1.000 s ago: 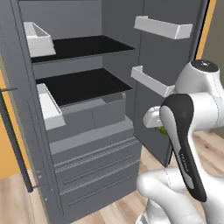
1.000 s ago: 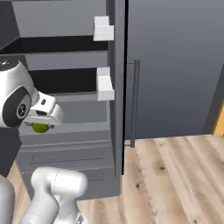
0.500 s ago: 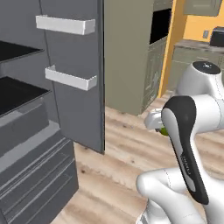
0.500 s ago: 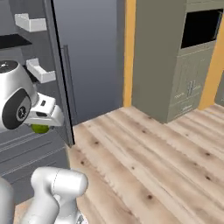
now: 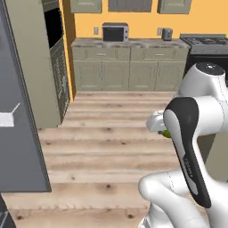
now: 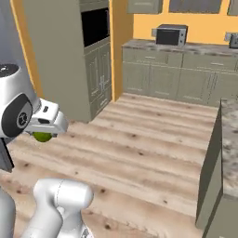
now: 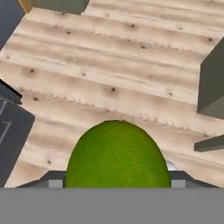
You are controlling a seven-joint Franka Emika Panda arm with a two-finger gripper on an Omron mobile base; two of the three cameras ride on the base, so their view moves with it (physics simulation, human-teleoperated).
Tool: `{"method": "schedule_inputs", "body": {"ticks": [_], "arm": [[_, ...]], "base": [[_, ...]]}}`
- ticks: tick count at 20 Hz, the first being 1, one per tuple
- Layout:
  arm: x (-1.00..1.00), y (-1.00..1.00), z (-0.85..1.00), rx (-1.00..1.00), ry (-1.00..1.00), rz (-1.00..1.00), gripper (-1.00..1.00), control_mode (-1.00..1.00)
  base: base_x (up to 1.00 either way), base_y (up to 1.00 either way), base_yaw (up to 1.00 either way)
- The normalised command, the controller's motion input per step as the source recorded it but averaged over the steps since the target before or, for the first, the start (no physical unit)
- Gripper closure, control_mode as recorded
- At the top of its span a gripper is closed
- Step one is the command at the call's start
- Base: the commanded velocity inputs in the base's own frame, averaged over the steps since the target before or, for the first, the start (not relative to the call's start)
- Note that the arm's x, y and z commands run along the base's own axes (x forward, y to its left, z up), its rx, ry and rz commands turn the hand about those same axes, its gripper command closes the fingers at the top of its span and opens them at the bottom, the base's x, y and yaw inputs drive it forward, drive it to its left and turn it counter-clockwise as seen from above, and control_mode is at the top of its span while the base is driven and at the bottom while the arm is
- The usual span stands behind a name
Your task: Grab the lime and garlic from the fridge, place them in the blender, close the lid, and turn on the blender to create a marinade.
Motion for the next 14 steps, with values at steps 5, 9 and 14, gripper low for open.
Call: {"method": "schedule_inputs", "body": {"ticks": [5, 9, 14], "arm": [[0.0, 0.0, 0.0, 0.0, 0.0, 0.0, 1.0, 1.0], [0.0, 0.0, 0.0, 0.0, 0.0, 0.0, 1.0, 1.0], [0.0, 0.0, 0.0, 0.0, 0.0, 0.0, 1.0, 1.0]], "base": [[0.76, -0.02, -0.66], [0.98, 0.0, -0.49], [1.0, 0.01, -0.47]]}}
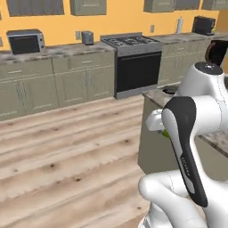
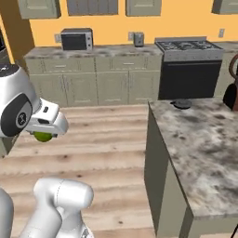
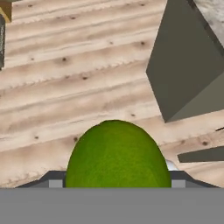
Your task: Grab the lime and garlic from the fridge, place them in the blender, close the lid, and turn on the blender to create a marinade.
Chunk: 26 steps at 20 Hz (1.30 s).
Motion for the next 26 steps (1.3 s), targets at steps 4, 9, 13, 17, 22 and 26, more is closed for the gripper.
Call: {"method": "schedule_inputs", "body": {"ticks": [4, 9, 13, 17, 22, 26], "arm": [[0.0, 0.0, 0.0, 0.0, 0.0, 0.0, 1.0, 1.0], [0.0, 0.0, 0.0, 0.0, 0.0, 0.0, 1.0, 1.0], [0.0, 0.0, 0.0, 0.0, 0.0, 0.0, 1.0, 1.0], [0.0, 0.0, 0.0, 0.0, 0.0, 0.0, 1.0, 1.0], [0.0, 0.0, 0.0, 0.0, 0.0, 0.0, 1.0, 1.0], [0.0, 0.0, 0.0, 0.0, 0.0, 0.0, 1.0, 1.0]], "base": [[0.97, 0.06, -0.5], [0.79, 0.32, -0.57], [0.66, 0.68, -0.62], [0.58, 0.67, -0.61], [0.44, 0.6, -0.55], [0.47, 0.87, -0.54]]}}
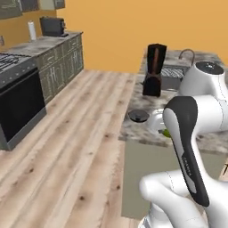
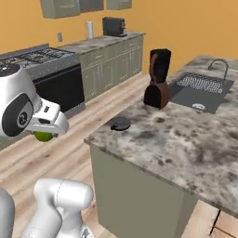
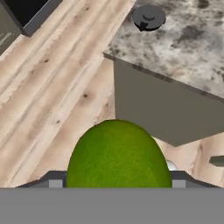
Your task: Grab the lime and garlic from the fridge, place them in the blender, close the lid, and turn on the blender to create a marinade.
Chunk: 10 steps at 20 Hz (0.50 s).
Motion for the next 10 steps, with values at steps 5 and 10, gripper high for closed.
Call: {"method": "schedule_inputs", "body": {"ticks": [5, 10], "arm": [[0.0, 0.0, 0.0, 0.0, 0.0, 0.0, 1.0, 1.0], [0.0, 0.0, 0.0, 0.0, 0.0, 0.0, 1.0, 1.0]], "base": [[0.32, 0.87, -0.54], [0.11, 0.98, -0.54]]}}
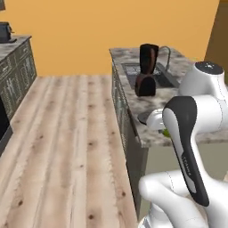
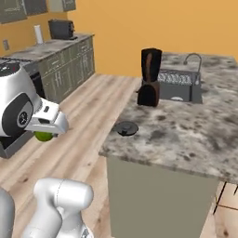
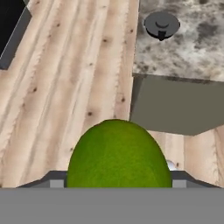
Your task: Grab the lime and garlic from the fridge, place them in the blender, close the lid, and turn on the blender to create a marinade.
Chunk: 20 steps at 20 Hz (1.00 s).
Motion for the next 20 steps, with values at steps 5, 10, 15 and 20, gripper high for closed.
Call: {"method": "schedule_inputs", "body": {"ticks": [5, 10, 15, 20], "arm": [[0.0, 0.0, 0.0, 0.0, 0.0, 0.0, 1.0, 1.0], [0.0, 0.0, 0.0, 0.0, 0.0, 0.0, 1.0, 1.0], [0.0, 0.0, 0.0, 0.0, 0.0, 0.0, 1.0, 1.0], [0.0, 0.0, 0.0, 0.0, 0.0, 0.0, 1.0, 1.0]], "base": [[0.12, 0.93, -0.54], [0.27, 0.91, -0.57], [0.49, 0.86, -0.59], [0.66, 0.76, -0.56]]}}
